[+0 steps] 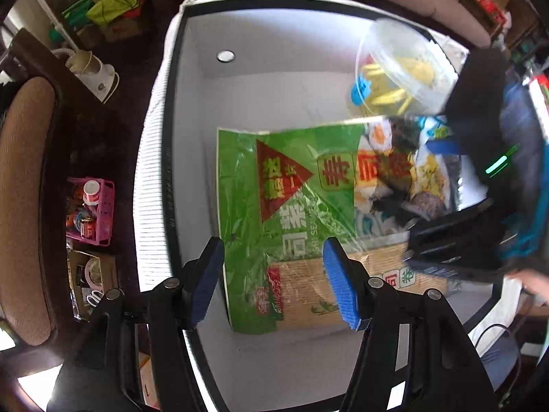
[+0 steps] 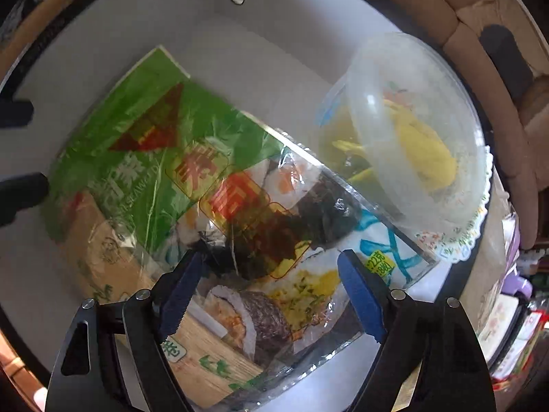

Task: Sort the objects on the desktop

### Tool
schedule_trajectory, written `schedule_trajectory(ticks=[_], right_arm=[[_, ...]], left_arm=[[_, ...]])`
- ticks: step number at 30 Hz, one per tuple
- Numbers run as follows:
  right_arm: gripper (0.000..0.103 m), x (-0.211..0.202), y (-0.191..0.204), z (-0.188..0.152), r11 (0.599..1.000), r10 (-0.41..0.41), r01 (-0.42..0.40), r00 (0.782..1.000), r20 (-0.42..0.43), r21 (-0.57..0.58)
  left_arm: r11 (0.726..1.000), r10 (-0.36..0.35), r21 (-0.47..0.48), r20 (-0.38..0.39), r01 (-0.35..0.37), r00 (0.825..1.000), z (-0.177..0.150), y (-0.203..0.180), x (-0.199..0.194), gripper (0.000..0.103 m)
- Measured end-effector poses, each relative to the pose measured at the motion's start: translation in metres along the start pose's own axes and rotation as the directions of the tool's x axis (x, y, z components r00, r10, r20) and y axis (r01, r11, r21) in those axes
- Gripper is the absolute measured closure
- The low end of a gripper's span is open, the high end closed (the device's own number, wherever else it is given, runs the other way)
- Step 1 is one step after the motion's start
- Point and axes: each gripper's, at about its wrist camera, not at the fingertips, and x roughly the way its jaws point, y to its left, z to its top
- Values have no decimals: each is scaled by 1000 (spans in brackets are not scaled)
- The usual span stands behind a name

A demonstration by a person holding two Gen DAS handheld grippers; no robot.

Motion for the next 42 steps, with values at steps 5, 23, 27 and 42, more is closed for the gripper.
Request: schedule_trajectory(ticks=[5, 23, 27, 42], right_arm=[[10, 29, 14, 10, 1000, 13, -14, 996, -83, -19], [9, -108, -19, -59, 974, 225, -216, 941, 254, -64], [9, -117, -17, -73, 974, 224, -227, 929, 294, -23], [0, -127, 16, -122, 968, 224, -251, 890, 398, 17]], left_arm=[[998, -66, -21, 21, 66, 998, 0, 9, -14, 44], [995, -94, 17, 10, 94, 995, -20, -25, -4, 19], [996, -87, 6, 31, 86, 996, -39, -27, -11, 14], [998, 60, 1, 157, -61, 986, -103, -47, -61, 0]])
